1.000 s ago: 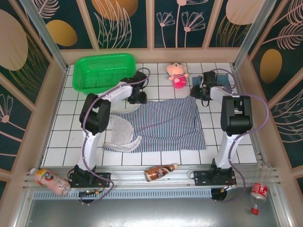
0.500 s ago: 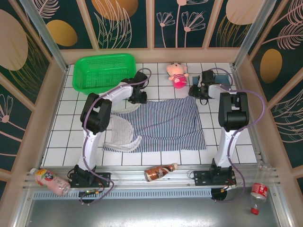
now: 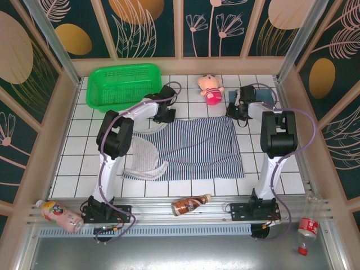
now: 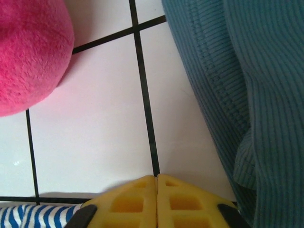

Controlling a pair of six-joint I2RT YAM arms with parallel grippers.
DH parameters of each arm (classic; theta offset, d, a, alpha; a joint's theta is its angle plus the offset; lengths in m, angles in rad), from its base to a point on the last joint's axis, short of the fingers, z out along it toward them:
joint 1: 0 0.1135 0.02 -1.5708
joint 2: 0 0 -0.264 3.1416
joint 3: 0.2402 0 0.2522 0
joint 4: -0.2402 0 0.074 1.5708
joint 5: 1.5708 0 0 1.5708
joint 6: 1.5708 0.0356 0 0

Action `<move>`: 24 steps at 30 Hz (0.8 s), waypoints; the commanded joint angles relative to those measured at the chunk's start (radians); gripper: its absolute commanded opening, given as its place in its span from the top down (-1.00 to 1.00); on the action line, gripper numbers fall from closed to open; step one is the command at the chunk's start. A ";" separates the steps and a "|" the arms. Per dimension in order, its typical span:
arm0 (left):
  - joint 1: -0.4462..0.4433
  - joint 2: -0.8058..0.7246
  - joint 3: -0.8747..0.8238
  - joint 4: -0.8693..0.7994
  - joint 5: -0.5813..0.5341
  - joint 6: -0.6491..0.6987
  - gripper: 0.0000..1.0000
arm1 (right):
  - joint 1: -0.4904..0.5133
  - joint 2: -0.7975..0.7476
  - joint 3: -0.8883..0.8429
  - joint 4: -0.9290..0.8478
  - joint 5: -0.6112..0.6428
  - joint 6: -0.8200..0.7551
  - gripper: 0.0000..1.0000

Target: Fold and stack the tank tops

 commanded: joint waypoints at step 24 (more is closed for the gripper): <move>-0.024 -0.470 -0.519 0.321 0.161 0.076 0.93 | -0.070 -0.514 -0.417 0.047 -0.300 -0.004 0.93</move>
